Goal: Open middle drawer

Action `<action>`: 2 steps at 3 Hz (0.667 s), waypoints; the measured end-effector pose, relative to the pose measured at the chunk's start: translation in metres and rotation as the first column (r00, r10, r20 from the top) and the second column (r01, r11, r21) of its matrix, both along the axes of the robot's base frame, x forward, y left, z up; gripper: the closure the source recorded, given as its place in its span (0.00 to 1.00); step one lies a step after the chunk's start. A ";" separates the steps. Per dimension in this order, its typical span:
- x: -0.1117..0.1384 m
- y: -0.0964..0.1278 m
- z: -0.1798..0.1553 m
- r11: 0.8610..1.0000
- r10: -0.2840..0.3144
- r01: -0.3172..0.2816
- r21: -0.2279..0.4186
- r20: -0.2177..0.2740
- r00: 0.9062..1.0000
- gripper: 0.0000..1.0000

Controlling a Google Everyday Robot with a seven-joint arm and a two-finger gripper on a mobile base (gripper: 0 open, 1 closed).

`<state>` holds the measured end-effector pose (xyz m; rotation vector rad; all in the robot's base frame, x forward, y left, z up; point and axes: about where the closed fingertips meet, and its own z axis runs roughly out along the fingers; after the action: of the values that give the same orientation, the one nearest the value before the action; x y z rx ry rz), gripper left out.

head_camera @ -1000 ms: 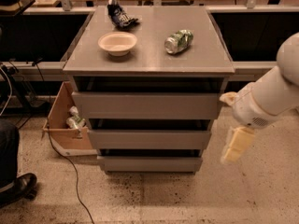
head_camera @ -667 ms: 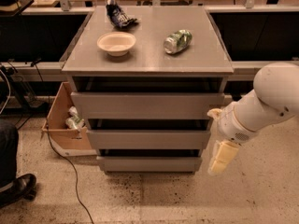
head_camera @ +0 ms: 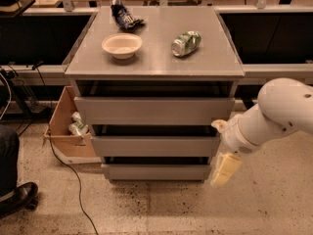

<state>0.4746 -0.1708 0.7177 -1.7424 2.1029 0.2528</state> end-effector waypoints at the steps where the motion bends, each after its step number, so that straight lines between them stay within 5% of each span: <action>1: 0.013 0.021 -0.049 0.998 0.011 -0.011 0.059 -0.008 1.000 0.00; 2: 0.035 0.039 -0.104 0.992 0.015 -0.013 0.128 -0.010 1.000 0.00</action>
Offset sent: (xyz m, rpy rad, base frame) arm 0.0645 0.0599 -0.1705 0.2142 0.0072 0.0115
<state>0.5097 -0.1313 0.6136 -1.6855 2.0351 0.3924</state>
